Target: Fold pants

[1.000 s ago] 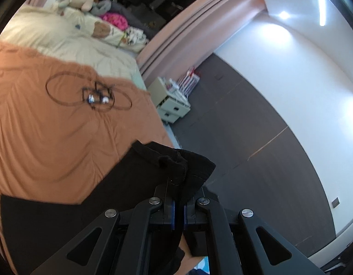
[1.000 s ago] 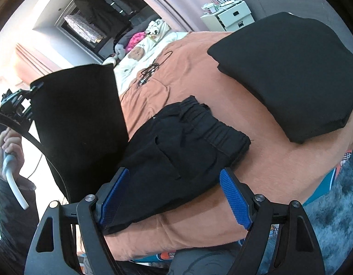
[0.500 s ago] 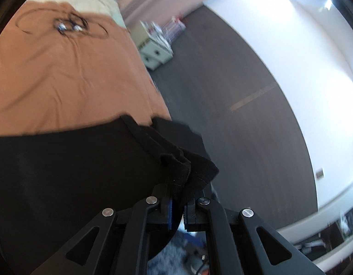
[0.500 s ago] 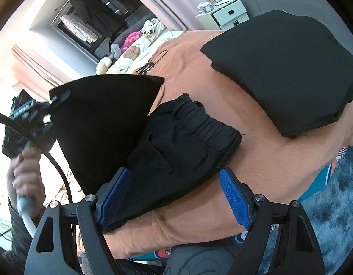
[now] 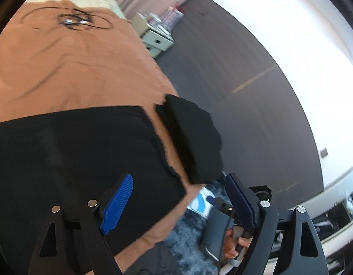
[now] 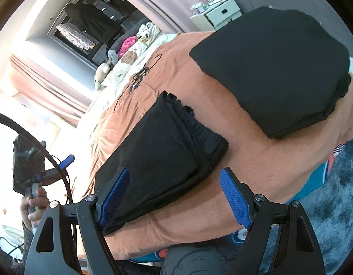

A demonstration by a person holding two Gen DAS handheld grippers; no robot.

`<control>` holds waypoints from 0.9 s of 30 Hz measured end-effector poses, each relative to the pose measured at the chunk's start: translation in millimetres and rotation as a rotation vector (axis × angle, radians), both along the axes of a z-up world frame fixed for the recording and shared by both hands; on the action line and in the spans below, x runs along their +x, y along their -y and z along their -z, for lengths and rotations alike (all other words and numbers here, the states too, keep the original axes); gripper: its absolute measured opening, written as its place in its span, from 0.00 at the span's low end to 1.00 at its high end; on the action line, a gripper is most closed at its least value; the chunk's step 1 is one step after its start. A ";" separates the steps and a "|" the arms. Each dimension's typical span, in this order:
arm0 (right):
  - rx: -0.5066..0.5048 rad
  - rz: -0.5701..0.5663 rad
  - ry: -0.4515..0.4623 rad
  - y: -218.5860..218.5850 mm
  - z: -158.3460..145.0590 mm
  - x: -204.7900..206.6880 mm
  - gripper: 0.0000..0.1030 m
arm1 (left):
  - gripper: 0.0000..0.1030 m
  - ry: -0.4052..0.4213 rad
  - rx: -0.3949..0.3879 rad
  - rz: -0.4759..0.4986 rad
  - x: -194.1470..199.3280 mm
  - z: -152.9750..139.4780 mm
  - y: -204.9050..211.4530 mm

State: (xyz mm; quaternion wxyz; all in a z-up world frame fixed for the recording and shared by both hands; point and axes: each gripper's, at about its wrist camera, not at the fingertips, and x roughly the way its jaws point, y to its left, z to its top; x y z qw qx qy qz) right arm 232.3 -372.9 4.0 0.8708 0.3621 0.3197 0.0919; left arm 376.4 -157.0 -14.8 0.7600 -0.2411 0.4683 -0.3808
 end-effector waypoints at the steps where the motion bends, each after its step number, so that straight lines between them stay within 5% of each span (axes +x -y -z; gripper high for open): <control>1: 0.006 0.000 -0.005 0.4 1.4 1.9 0.78 | 0.82 0.001 0.006 -0.018 0.2 -0.1 -7.6; 17: 0.179 -0.027 -0.080 13.3 34.2 40.0 0.75 | 0.81 -0.040 0.122 -0.319 -15.5 43.6 -166.7; 20: 0.167 -0.021 -0.081 17.0 35.1 43.0 0.56 | 0.81 -0.064 0.135 -0.364 -21.8 55.4 -192.1; 22: 0.134 -0.014 -0.092 18.2 32.5 45.4 0.29 | 0.81 -0.078 0.142 -0.390 -25.4 62.1 -206.3; 24: 0.097 0.004 -0.102 19.7 28.0 46.8 0.14 | 0.81 -0.091 0.144 -0.415 -29.6 67.9 -218.0; 27: 0.041 -0.003 -0.084 20.9 16.0 49.7 0.11 | 0.81 -0.113 0.153 -0.451 -35.4 78.5 -233.5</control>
